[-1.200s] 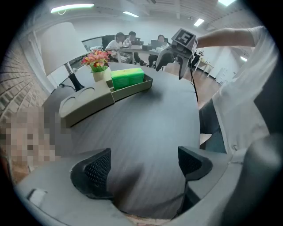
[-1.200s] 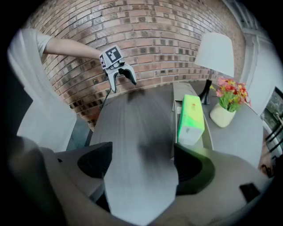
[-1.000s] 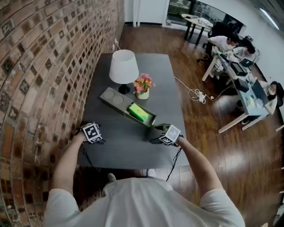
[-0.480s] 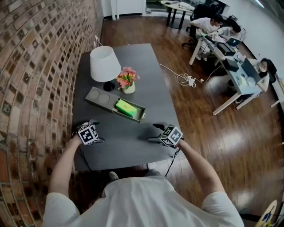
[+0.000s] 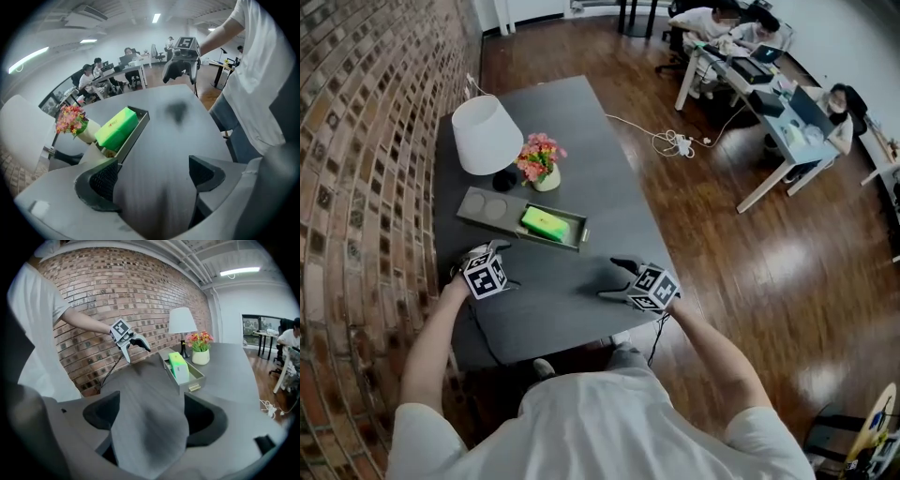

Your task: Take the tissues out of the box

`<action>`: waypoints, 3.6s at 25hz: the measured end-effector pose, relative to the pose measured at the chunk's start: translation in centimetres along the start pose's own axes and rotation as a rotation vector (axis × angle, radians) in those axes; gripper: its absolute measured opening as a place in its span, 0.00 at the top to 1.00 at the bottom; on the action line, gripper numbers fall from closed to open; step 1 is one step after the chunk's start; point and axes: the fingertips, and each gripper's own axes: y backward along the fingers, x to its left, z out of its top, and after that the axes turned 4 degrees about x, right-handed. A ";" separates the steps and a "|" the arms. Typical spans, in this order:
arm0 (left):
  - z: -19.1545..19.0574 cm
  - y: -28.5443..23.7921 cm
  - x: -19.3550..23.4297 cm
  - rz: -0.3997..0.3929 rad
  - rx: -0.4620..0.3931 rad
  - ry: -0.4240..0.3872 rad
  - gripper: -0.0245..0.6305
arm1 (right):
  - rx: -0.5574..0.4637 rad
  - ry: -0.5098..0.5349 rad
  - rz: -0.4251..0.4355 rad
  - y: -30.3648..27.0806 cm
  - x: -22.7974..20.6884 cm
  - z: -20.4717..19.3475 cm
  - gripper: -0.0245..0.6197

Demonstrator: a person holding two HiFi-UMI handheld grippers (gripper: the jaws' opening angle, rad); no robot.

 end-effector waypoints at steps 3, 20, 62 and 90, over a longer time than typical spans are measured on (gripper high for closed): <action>1.1 -0.4 1.3 0.017 0.002 -0.053 0.24 | 0.000 0.002 -0.010 0.0 0.3 -0.4 0.29; 6.7 -3.4 7.4 0.076 0.057 -0.329 0.26 | -0.080 -0.089 -0.036 0.3 1.8 0.2 0.29; 9.1 3.2 8.3 0.252 -0.093 -0.069 0.63 | -0.162 -0.042 -0.124 2.1 3.5 2.9 0.30; 1.1 23.3 -0.3 0.850 -0.877 0.838 0.63 | -0.695 0.083 -0.549 10.1 3.0 23.3 0.31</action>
